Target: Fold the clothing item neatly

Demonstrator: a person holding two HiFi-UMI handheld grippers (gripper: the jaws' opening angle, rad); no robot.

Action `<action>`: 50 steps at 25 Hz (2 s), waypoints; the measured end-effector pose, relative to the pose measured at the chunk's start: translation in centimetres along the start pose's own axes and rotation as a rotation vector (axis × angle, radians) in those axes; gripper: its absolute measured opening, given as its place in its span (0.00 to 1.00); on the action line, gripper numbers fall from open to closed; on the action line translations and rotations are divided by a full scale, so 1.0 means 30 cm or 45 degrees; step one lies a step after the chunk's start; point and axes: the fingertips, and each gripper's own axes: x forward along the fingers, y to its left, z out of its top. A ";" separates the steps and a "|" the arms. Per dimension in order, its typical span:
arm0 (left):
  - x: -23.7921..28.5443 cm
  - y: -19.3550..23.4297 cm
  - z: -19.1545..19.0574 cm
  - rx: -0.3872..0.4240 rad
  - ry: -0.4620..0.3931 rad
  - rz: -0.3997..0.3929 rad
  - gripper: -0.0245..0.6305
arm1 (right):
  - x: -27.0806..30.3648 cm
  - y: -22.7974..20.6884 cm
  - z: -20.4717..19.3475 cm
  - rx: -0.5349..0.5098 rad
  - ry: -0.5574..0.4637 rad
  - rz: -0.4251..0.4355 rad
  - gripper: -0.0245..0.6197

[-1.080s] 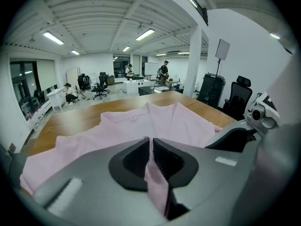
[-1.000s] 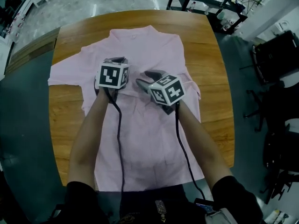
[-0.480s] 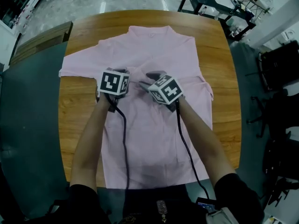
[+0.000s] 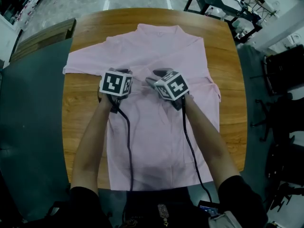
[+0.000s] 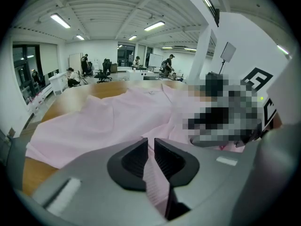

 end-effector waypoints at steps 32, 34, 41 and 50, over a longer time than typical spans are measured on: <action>0.098 0.064 0.005 0.042 0.057 0.051 0.12 | 0.003 0.271 -0.077 -0.115 0.107 0.099 0.14; 0.072 0.059 0.016 0.046 0.032 0.048 0.14 | -0.021 0.267 -0.080 -0.091 0.100 0.083 0.14; -0.093 0.053 0.045 0.026 -0.082 0.088 0.15 | -0.153 0.270 -0.057 -0.004 0.020 0.018 0.14; -0.363 -0.036 0.022 -0.013 -0.180 0.194 0.05 | -0.337 0.318 0.063 0.010 -0.170 0.021 0.04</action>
